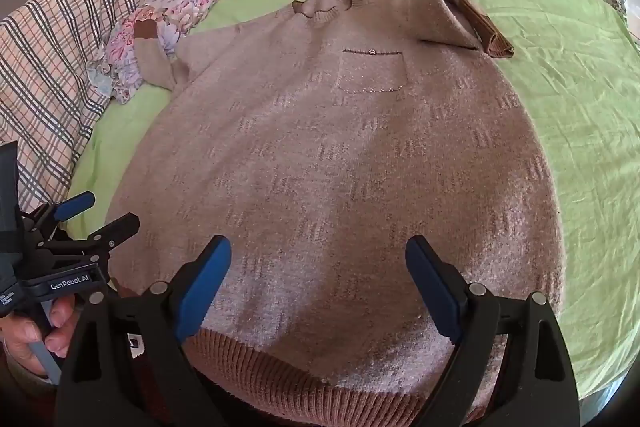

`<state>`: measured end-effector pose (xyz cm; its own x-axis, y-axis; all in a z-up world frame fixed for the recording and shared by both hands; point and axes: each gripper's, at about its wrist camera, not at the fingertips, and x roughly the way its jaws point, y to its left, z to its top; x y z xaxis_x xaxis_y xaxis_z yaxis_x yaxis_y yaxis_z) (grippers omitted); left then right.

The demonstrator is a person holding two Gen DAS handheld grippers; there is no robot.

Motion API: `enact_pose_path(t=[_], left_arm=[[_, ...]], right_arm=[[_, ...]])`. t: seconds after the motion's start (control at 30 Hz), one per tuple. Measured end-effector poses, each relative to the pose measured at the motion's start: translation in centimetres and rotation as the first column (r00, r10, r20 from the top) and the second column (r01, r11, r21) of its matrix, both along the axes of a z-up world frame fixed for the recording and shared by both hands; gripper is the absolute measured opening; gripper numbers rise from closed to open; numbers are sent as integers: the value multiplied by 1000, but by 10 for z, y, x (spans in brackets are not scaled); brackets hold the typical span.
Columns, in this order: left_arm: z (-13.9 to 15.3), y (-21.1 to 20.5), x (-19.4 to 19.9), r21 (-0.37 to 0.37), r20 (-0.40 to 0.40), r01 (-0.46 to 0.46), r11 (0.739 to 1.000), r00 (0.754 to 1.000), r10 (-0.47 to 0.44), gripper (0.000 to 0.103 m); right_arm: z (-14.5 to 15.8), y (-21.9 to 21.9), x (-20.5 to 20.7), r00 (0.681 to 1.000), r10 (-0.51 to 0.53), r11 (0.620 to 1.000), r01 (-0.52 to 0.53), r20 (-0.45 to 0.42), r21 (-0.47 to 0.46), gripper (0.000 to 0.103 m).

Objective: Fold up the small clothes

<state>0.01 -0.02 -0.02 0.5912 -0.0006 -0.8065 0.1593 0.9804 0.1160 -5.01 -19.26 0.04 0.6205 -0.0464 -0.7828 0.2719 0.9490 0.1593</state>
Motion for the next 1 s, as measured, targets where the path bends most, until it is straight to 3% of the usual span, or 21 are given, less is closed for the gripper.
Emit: enact_pose_path(t=[1.0], left_arm=[[-2,0,1,-5,-2,2,1000,1000,-2,99]], right_arm=[[4,0,-3,1000,2,1000,-2,13,8,89]])
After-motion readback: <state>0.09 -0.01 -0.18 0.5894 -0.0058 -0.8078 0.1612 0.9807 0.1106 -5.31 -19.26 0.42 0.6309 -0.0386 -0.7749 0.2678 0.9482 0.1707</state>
